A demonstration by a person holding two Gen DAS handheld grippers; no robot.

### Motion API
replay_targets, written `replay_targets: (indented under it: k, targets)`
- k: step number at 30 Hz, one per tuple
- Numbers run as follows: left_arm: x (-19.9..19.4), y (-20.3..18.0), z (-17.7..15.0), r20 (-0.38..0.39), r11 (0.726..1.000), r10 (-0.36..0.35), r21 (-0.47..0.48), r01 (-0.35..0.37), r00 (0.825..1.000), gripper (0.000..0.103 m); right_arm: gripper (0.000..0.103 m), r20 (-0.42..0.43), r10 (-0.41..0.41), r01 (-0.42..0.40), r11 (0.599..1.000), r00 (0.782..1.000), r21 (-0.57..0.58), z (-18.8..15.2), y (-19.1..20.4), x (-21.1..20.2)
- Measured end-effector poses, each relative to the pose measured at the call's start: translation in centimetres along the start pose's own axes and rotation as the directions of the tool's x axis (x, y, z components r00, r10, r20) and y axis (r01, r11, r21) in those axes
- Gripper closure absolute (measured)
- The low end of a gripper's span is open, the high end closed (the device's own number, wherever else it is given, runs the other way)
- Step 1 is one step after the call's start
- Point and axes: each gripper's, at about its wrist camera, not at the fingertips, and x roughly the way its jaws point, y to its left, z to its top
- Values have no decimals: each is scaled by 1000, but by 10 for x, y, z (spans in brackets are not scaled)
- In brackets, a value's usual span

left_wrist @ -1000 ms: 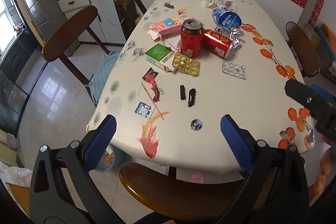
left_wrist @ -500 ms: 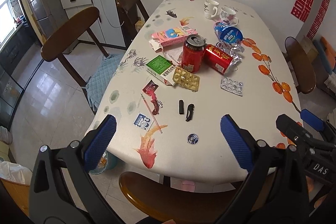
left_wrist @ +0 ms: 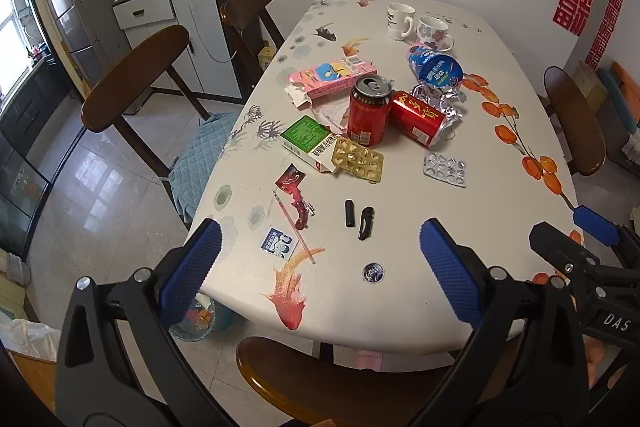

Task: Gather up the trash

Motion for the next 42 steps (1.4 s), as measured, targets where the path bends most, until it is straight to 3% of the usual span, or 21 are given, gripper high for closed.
replay_targets:
  k: [42]
  targets:
    - [21,-2,11,-2,1000,6,15,-6,1000,6,5,-36,-2,1,1000,999,-17,6,-7,20]
